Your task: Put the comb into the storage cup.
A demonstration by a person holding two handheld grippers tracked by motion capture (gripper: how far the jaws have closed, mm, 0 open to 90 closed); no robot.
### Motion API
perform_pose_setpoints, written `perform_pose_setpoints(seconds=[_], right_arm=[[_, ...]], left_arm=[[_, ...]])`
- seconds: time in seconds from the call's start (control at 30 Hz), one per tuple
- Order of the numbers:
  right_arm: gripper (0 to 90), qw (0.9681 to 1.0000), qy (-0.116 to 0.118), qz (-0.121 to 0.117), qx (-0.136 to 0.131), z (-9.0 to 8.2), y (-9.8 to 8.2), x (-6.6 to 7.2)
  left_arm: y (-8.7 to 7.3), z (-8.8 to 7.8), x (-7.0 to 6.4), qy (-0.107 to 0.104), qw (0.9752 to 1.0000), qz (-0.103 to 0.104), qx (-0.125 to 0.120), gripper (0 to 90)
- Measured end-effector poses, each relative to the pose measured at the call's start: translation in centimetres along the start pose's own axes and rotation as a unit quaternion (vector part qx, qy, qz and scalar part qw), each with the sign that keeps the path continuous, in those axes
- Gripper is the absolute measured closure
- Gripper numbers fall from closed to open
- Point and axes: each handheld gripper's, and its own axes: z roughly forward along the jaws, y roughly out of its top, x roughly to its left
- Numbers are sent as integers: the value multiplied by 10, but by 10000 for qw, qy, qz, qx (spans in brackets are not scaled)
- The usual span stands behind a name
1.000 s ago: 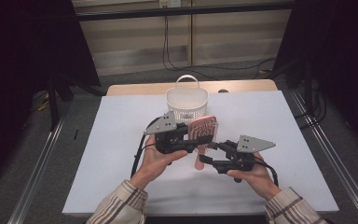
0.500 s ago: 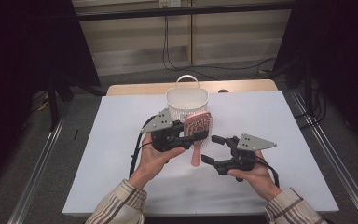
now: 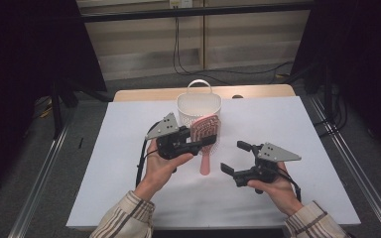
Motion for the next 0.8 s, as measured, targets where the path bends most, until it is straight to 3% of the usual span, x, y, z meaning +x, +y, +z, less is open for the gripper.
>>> perform_pose_setpoints(seconds=[0.43,0.8], right_arm=[[11,9985,-538,5,-137,-19,-3,-8],[4,9931,-1115,-17,-375,-40,-2,-12]], left_arm=[[3,-9,4,158,9999,37,-23,629],[7,-17,8,321,9995,54,-58,628]])
